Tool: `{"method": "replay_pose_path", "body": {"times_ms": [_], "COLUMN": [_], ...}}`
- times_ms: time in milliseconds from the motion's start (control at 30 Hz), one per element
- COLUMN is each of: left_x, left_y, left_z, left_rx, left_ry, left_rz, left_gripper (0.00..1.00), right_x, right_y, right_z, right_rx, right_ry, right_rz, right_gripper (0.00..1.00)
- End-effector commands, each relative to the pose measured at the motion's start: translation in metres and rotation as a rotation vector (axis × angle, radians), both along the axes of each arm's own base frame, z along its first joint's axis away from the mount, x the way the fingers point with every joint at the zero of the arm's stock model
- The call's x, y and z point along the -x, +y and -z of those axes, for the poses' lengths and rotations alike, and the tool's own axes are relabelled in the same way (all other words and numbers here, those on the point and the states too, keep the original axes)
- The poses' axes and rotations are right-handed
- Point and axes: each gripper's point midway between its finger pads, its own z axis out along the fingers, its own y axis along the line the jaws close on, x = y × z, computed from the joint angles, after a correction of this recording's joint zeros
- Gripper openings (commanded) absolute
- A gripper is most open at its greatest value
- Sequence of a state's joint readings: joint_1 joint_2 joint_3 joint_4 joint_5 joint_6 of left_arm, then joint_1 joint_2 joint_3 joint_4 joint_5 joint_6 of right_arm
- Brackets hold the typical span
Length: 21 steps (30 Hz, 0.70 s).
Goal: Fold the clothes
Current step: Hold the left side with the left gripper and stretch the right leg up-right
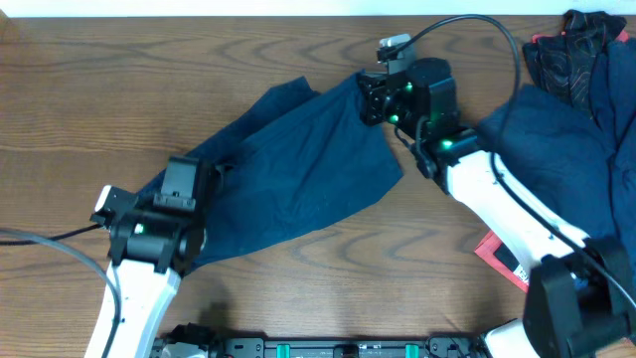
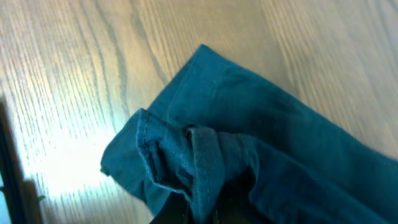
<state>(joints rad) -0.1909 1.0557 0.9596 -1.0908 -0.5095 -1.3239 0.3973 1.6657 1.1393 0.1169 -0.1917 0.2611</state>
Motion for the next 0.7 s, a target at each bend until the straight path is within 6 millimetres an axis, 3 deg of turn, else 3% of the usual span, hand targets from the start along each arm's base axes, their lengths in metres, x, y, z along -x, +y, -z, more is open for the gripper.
{"method": "replay_pose_path", "body": {"times_ms": [0, 333, 667], "left_x": [-0.003, -0.019, -0.022], "left_y": [0.024, 0.063, 0.086], "left_z": [0.003, 0.025, 0.051], "left_rx": [-0.061, -0.070, -0.053], "left_ry": [-0.001, 0.034, 0.102], "left_rz": [-0.130, -0.274, -0.357], "left_gripper": [0.06, 0.06, 0.08], "right_x": [-0.017, -0.032, -0.037], "right_y": [0.003, 0.041, 0.069], "right_z": [0.010, 0.038, 0.053], "right_rx": [0.023, -0.012, -0.052], "right_ry": [-0.037, -0.106, -0.179], "right_rz": [0.032, -0.017, -0.056], "right_gripper": [0.01, 0.01, 0.01]}}
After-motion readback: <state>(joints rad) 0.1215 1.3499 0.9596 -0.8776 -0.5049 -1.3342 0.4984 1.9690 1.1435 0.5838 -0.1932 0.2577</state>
